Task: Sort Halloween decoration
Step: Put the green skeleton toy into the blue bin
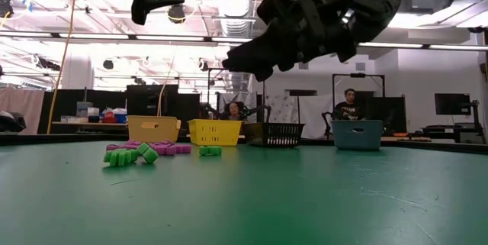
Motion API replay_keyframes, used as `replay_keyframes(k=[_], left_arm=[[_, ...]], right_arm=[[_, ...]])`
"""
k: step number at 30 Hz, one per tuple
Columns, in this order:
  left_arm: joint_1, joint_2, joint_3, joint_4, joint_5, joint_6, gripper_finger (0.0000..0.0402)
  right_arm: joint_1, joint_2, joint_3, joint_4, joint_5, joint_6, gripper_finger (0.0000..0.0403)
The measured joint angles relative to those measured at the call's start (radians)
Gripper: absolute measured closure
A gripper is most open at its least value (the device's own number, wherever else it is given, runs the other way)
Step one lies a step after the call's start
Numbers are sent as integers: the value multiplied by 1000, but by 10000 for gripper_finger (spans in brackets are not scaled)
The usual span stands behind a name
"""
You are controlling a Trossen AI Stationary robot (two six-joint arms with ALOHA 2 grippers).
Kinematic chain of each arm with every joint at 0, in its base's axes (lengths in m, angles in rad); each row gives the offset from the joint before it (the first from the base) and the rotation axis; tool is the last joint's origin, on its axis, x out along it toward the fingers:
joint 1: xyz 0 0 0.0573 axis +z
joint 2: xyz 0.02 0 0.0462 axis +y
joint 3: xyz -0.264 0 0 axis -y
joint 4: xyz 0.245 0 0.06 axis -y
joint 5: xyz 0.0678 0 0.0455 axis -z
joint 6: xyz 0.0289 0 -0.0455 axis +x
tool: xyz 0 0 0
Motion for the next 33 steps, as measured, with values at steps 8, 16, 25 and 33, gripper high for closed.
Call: replay_keyframes(k=[8, 16, 25, 33], left_arm=[[0, 0, 0, -1, -17, 13, 170], [0, 0, 0, -5, -16, 12, 170], [0, 0, 0, -12, -12, 12, 170], [0, -6, 0, -12, -12, 12, 170]], right_arm=[[42, 37, 3, -4, 107, -138, 267], [45, 146, 24, 63, 104, -74, 267], [46, 198, 41, 76, 104, -199, 267], [43, 230, 113, 46, 104, -183, 267]])
